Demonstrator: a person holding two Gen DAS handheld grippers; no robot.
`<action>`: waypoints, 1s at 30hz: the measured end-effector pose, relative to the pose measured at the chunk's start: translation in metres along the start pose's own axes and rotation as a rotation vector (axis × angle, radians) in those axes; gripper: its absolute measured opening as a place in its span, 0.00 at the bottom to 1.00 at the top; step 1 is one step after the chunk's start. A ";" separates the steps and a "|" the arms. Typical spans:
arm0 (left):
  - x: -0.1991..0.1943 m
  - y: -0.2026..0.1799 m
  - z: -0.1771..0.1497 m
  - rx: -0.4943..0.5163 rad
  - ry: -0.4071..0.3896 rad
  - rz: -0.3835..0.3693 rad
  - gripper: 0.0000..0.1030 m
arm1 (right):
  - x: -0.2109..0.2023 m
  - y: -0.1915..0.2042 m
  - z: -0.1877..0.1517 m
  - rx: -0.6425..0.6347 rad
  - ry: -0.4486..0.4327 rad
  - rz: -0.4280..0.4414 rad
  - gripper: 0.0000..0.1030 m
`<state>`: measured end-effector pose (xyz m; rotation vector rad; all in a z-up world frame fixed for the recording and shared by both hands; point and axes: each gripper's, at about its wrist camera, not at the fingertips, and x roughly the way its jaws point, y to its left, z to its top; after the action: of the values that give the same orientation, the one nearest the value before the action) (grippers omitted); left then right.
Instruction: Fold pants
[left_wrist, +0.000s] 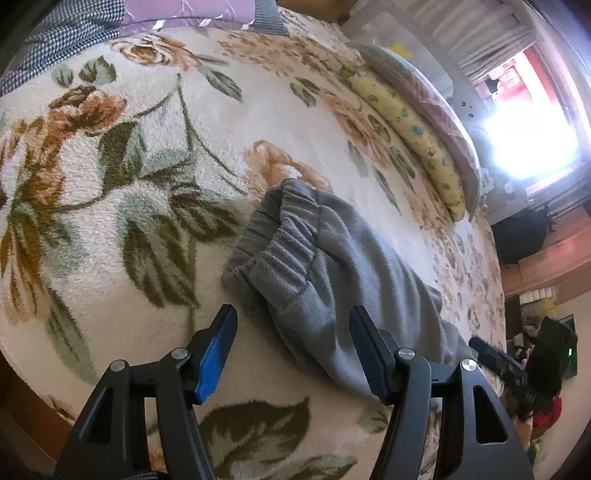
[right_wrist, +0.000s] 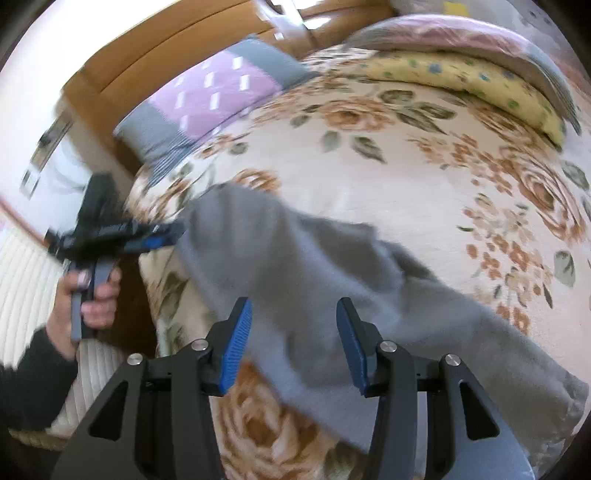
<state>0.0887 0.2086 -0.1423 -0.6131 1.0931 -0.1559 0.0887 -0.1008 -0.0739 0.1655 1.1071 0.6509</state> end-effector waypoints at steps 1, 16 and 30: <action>0.001 0.000 0.000 0.001 0.001 0.004 0.62 | 0.003 -0.008 0.005 0.026 -0.005 -0.009 0.48; 0.022 -0.012 0.006 0.048 -0.011 0.058 0.57 | 0.081 -0.070 0.043 0.291 0.095 0.059 0.14; 0.018 -0.006 0.003 0.107 -0.017 0.034 0.23 | 0.083 -0.066 0.071 0.194 -0.038 -0.080 0.05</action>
<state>0.1004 0.1971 -0.1519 -0.4983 1.0711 -0.1781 0.2001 -0.0936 -0.1344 0.2977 1.1340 0.4668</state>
